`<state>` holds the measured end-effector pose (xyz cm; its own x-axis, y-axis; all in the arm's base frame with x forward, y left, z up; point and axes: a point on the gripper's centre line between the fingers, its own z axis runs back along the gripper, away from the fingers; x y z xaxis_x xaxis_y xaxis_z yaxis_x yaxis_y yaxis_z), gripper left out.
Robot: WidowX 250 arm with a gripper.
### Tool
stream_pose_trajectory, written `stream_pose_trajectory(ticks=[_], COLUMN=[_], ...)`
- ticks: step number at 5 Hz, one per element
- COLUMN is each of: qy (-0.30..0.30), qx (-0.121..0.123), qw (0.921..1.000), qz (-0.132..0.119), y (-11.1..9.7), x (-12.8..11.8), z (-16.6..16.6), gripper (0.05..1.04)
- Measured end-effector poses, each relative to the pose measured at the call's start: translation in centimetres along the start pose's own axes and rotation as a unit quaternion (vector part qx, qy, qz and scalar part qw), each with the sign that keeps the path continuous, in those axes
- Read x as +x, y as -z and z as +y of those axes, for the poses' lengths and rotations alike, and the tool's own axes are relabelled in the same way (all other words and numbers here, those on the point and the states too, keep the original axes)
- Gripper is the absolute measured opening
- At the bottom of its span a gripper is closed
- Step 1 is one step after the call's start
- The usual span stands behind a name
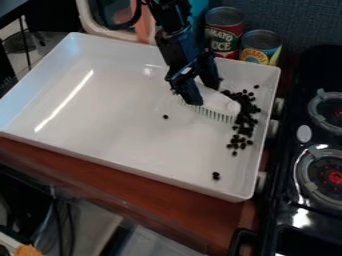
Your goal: Sweep into pile
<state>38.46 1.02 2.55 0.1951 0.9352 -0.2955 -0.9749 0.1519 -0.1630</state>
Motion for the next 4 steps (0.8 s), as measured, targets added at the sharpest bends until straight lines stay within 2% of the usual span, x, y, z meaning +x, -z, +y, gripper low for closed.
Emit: stream_pose_trajectory(ticks=[1, 2, 3, 4], qy=[-0.013, -0.022, -0.001, 0.009], qx=[-0.002, -0.019, -0.041, -0.044], qw=[0.9998, 0.9987, 0.9971, 0.9957], qz=[0.017, 0.041, 0.064, 0.081], y=[-0.6, -4.2, -7.9, -9.9], x=[0.1, -0.3, -1.8, -2.3], z=[0.5, 1.8, 2.6, 3.6], gripper=[0.684, 0.684, 0.684, 0.684])
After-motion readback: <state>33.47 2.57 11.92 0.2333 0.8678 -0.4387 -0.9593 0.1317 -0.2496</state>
